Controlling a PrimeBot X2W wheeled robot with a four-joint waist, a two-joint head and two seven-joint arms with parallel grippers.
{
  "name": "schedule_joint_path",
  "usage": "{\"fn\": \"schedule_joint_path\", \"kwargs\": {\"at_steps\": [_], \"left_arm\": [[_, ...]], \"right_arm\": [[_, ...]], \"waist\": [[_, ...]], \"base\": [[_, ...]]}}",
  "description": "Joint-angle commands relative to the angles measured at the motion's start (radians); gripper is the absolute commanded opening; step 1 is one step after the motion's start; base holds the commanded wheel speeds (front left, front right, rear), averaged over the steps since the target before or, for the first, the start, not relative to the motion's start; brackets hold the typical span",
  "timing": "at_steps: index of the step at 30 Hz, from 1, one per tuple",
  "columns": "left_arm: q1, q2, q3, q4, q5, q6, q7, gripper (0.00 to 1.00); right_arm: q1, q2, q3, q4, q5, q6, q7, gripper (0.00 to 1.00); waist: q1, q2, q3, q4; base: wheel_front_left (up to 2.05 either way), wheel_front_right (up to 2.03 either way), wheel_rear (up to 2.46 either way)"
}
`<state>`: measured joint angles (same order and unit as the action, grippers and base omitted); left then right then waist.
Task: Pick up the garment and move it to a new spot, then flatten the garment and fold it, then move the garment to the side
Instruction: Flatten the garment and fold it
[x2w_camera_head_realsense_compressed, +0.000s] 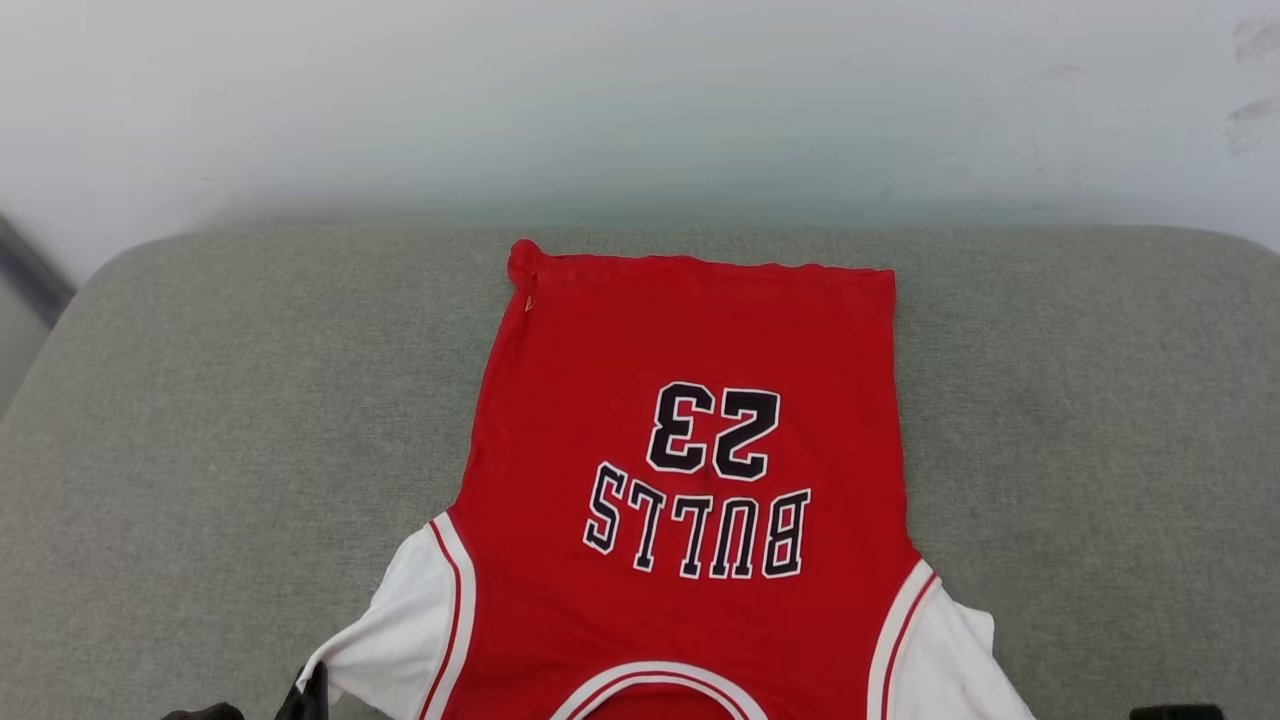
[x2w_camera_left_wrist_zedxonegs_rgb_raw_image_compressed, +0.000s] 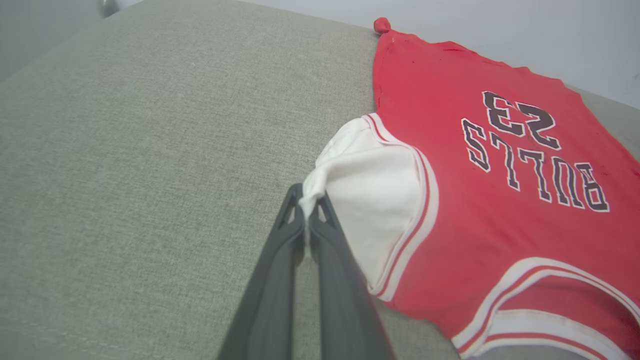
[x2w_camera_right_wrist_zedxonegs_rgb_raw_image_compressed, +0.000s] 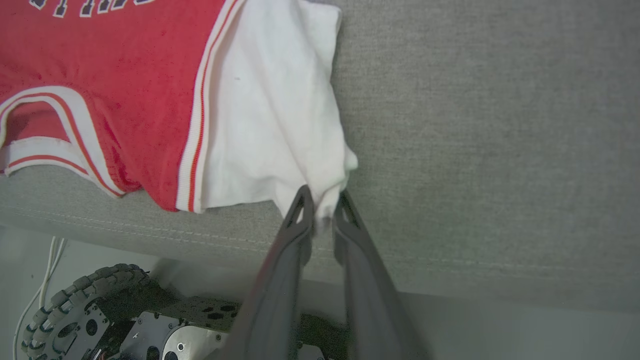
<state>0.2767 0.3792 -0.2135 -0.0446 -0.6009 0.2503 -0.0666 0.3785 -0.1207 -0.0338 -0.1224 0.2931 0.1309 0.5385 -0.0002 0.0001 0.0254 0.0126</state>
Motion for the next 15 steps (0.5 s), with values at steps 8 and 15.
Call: {"fn": "schedule_joint_path", "kwargs": {"at_steps": [8,15], "left_arm": [[-0.094,-0.014,-0.029,-0.048,0.036,-0.011,-0.035,0.0],[-0.203,-0.031,-0.062,-0.072,0.068,-0.04,-0.068,0.0]], "right_arm": [[-0.271,-0.006,-0.132,0.065,0.042,0.0,-0.21,1.0],[-0.645,-0.087,-0.176,0.335,0.072,0.0,-0.219,1.0]], "waist": [[0.0002,-0.0001,0.055,0.054],[0.0002,-0.0001,0.188,0.136]], "base": [[0.0,0.0,0.0],[0.0,0.0,0.0]]}}
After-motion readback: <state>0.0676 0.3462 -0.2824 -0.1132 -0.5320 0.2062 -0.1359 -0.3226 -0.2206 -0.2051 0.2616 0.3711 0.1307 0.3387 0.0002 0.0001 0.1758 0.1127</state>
